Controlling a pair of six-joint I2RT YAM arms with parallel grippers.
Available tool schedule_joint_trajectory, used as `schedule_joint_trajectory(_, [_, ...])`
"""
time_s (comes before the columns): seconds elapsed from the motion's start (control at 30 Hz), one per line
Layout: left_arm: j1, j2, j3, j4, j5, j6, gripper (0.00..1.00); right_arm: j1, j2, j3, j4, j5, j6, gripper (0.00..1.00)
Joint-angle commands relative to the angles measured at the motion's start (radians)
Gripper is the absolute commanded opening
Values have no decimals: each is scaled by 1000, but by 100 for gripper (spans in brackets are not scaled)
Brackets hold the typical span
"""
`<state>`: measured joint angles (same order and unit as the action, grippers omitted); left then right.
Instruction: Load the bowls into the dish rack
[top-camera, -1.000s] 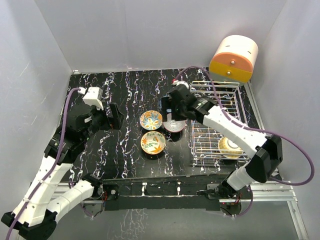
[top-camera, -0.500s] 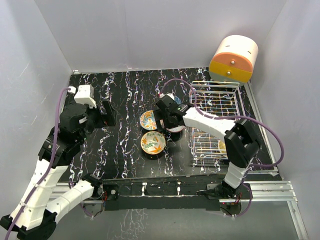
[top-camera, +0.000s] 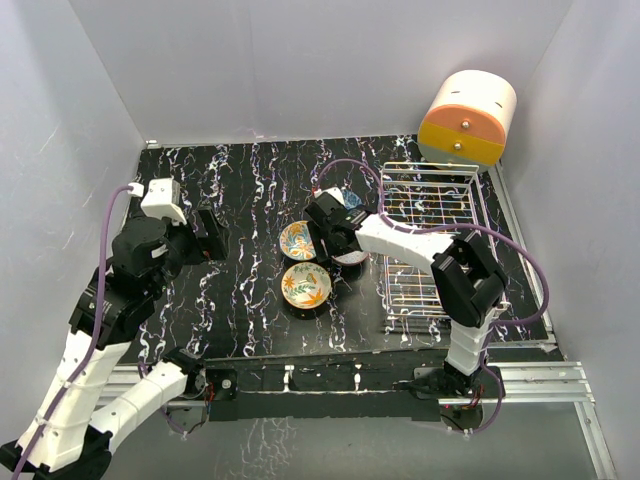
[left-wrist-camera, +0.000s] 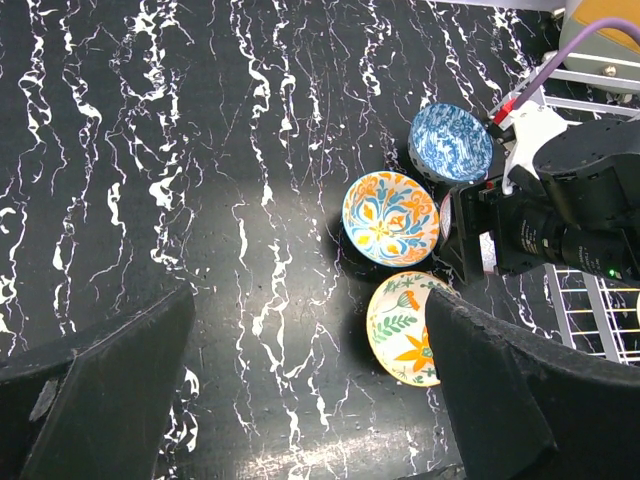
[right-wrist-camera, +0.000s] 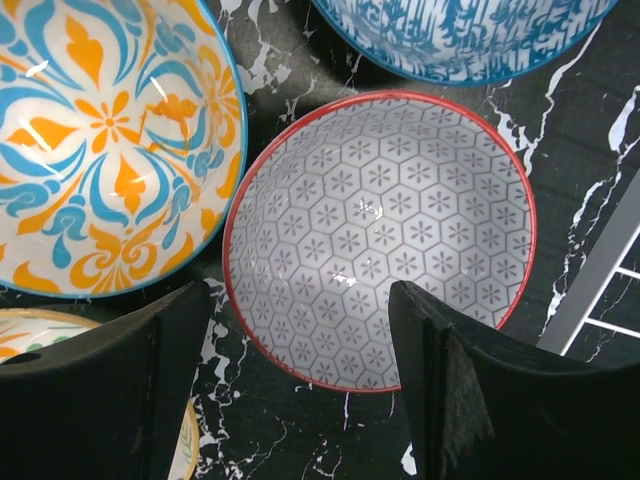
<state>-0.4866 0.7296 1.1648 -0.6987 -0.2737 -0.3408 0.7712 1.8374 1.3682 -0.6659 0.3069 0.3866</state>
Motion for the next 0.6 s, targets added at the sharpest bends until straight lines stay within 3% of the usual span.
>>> schedule_joint_trajectory(0.0, [-4,3,5,-15,-5,-1,97,0,20,47,57,61,-27,71])
schedule_joint_trajectory(0.13, [-4,7,7,-15,-4,0,97,-1,36,42,63,63,-34,68])
schedule_joint_trajectory(0.33, [-4,3,2,-18,-2,-3,97,-1,48,23,91,51,-40,54])
schedule_joint_trajectory(0.57, [-4,-11,-6,-27,-5,-9,97,-1,67,12,107,46,-38,53])
